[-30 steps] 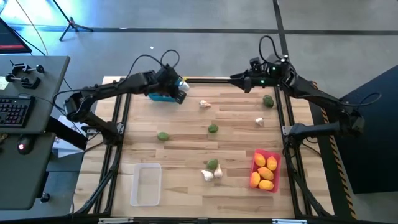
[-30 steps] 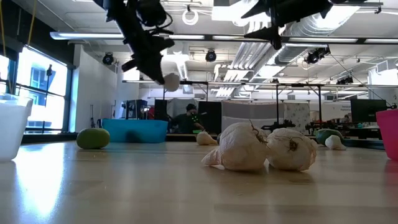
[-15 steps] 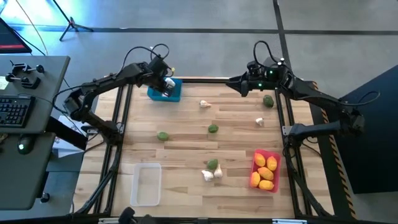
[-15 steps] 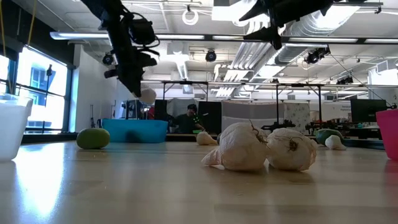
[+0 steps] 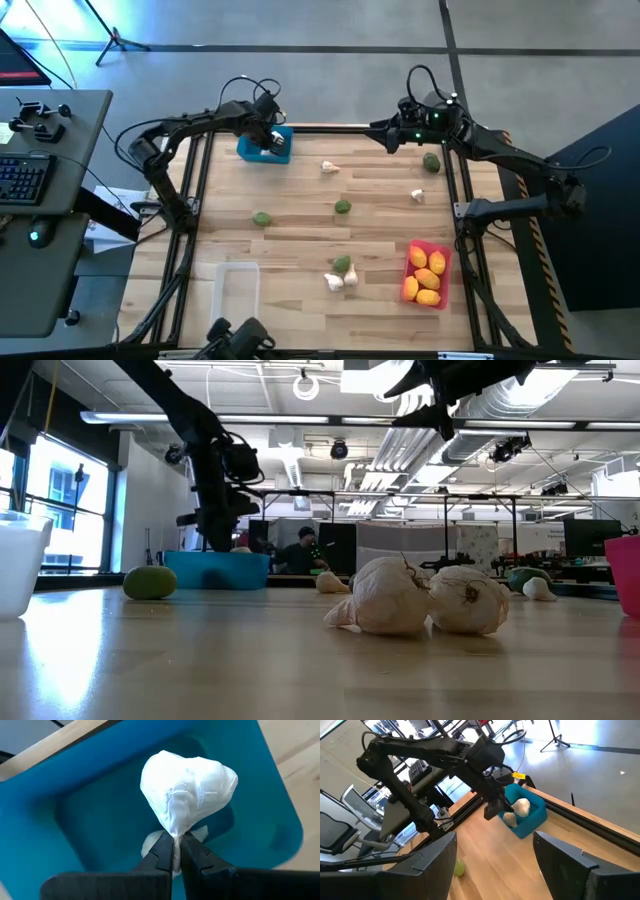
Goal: Sort produce into baskets
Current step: Put the garlic into the blue bin
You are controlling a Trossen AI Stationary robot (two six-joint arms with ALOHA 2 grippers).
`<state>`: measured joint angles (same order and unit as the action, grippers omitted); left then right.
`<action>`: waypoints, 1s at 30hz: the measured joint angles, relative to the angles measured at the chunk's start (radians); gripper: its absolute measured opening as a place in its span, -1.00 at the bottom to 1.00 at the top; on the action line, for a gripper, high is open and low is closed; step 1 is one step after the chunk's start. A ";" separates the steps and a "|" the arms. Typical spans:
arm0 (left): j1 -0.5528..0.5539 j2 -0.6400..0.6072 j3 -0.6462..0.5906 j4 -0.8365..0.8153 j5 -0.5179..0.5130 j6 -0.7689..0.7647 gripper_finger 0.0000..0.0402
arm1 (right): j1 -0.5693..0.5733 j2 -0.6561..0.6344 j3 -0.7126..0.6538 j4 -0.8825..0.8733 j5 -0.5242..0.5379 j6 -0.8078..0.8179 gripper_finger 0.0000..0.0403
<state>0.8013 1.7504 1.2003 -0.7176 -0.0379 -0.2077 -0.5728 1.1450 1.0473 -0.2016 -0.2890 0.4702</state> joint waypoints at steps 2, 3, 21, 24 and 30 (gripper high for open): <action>0.000 0.013 0.000 0.016 0.000 -0.001 -0.98 | 0.000 0.000 0.000 0.000 0.000 0.000 0.25; -0.002 0.018 0.000 0.021 0.000 -0.007 -0.96 | 0.000 0.000 0.000 0.000 0.000 0.002 0.25; -0.035 -0.003 0.001 0.049 0.007 0.056 -0.50 | 0.000 0.000 0.000 -0.177 0.119 -0.052 0.25; -0.053 -0.038 -0.022 0.120 0.005 0.071 -0.70 | 0.000 0.000 0.000 -0.265 0.132 -0.052 0.22; -0.077 -0.141 -0.118 0.240 0.012 0.071 -0.96 | 0.023 0.000 0.000 -0.516 0.265 -0.002 -0.18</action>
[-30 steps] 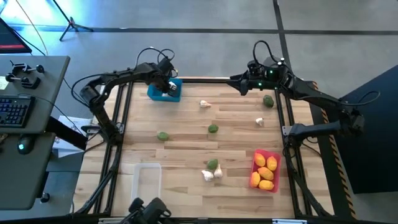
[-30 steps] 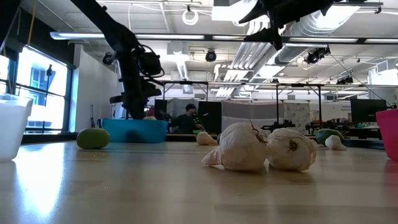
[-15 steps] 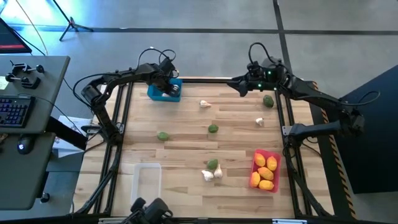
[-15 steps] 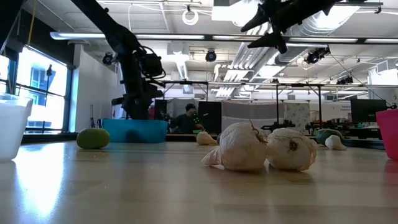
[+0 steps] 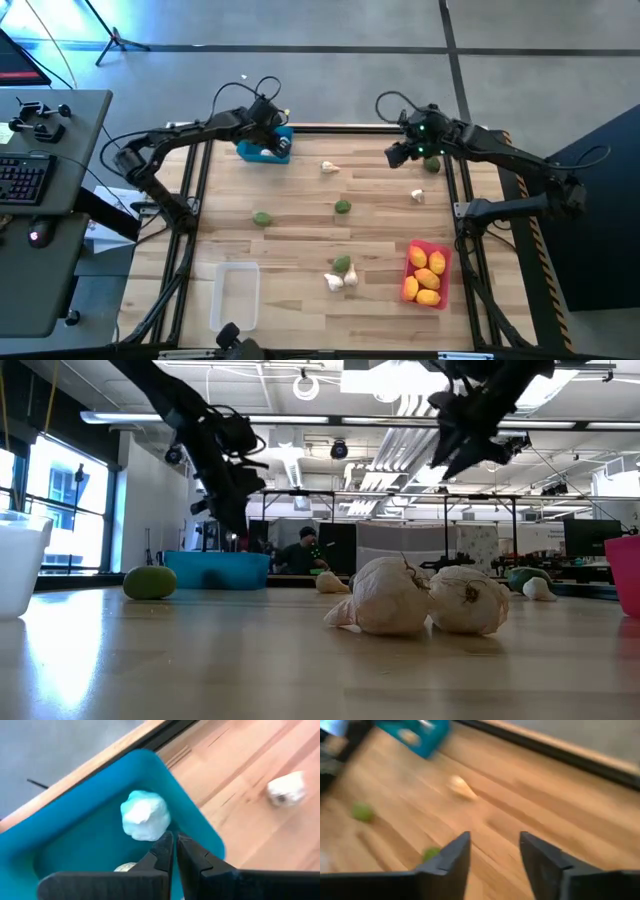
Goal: Sort produce into baskets
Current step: Put the garlic into the blue bin
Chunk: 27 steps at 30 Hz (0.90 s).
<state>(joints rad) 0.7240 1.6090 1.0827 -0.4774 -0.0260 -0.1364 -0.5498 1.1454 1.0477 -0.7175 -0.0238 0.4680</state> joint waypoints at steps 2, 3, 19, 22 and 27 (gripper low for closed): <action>-0.010 -0.046 -0.024 0.021 0.001 0.004 -0.95 | 0.009 0.000 0.000 -0.085 0.043 0.051 -0.39; -0.015 -0.066 -0.031 0.026 0.006 0.011 -0.96 | 0.013 0.000 0.000 -0.126 0.059 0.084 -0.49; -0.128 -0.280 -0.095 0.224 0.182 0.008 -1.00 | 0.041 0.008 -0.245 -0.380 -0.007 0.159 -0.19; -0.159 -0.280 -0.095 0.222 0.174 0.009 -1.00 | 0.041 0.008 -0.306 -0.323 0.019 0.152 0.06; -0.188 -0.280 -0.095 0.222 0.171 0.010 -1.00 | 0.041 0.008 -0.391 -0.225 0.091 0.115 0.27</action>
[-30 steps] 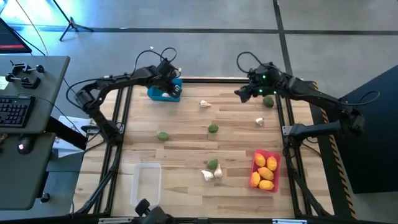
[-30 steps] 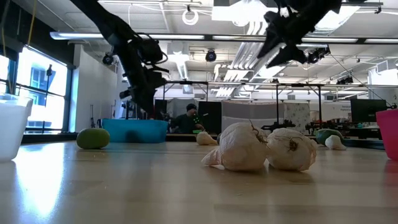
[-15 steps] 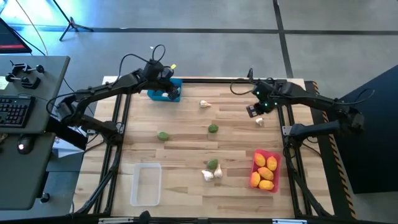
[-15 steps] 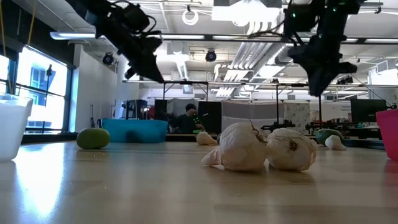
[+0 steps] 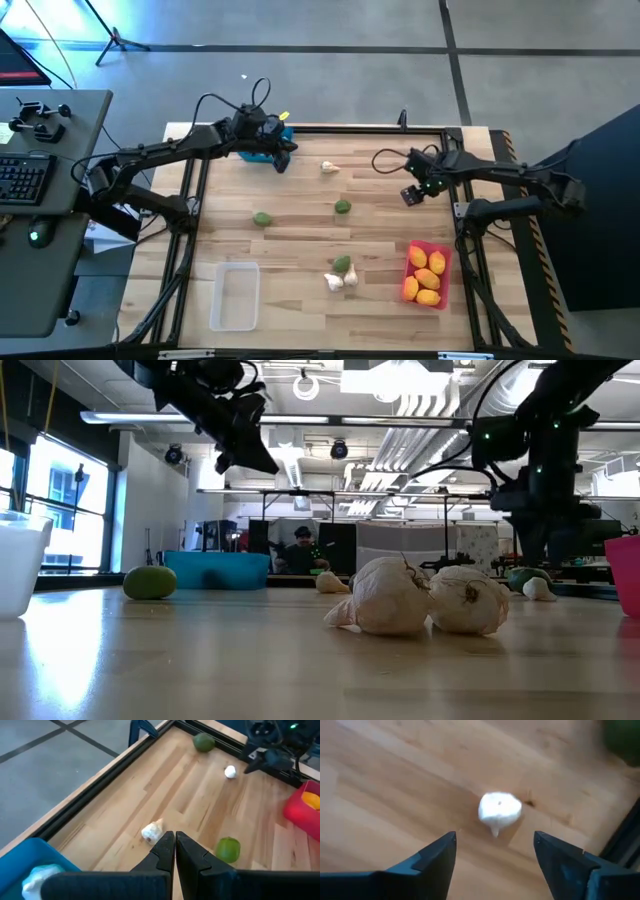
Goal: Sort produce into baskets
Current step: Put the garlic into the blue bin
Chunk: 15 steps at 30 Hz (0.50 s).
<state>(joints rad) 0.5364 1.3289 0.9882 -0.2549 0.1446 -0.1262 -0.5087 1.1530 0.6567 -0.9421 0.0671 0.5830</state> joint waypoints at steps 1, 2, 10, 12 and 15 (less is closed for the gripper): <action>-0.002 0.000 0.000 0.002 -0.001 0.007 -1.00 | 0.000 0.000 -0.014 0.023 0.012 -0.007 0.28; -0.002 0.000 0.000 0.005 -0.001 0.020 -1.00 | 0.000 0.000 -0.029 0.052 0.016 -0.014 0.28; 0.000 0.000 0.000 -0.009 0.008 0.092 -1.00 | 0.000 0.000 -0.110 0.218 0.006 -0.015 0.29; 0.000 0.000 0.000 -0.020 0.009 0.094 -1.00 | 0.000 0.000 -0.124 0.217 0.008 -0.007 0.29; -0.001 0.000 0.000 -0.022 0.011 0.095 -1.00 | 0.000 0.000 -0.136 0.218 0.008 0.020 0.29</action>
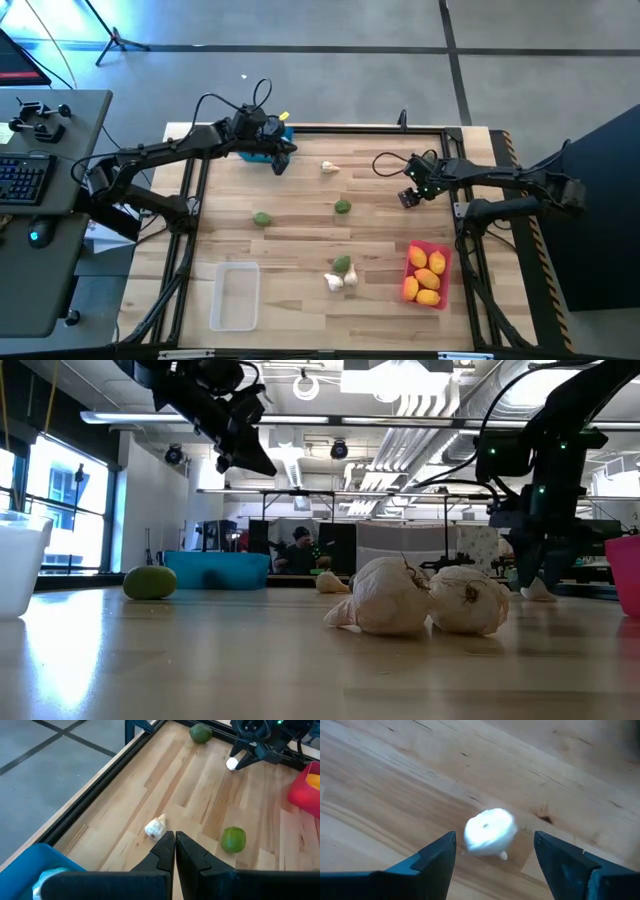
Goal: Sort produce into baskets
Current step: Put the garlic into the blue bin
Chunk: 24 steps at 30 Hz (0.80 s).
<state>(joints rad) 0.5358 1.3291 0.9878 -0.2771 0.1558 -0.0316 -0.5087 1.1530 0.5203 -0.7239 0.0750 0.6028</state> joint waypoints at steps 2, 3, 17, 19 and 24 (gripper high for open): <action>0.000 0.000 0.000 0.000 0.000 0.000 -1.00 | 0.000 0.000 -0.001 0.002 0.000 -0.001 0.29; 0.000 0.000 0.000 0.000 0.000 0.000 -1.00 | 0.000 0.000 -0.001 0.004 0.000 -0.004 0.28; 0.000 0.000 0.000 0.008 0.000 -0.043 -1.00 | -0.008 0.000 -0.001 0.038 -0.015 -0.054 -0.42; 0.000 0.000 0.000 0.008 0.000 -0.043 -1.00 | -0.008 0.000 -0.001 0.042 -0.015 -0.054 -0.49; -0.001 0.000 0.000 0.019 0.002 -0.046 -1.00 | -0.008 0.000 0.005 0.044 -0.022 -0.032 -0.63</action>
<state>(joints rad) 0.5350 1.3293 0.9878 -0.2577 0.1578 -0.0774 -0.5171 1.1530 0.5254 -0.6794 0.0526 0.5703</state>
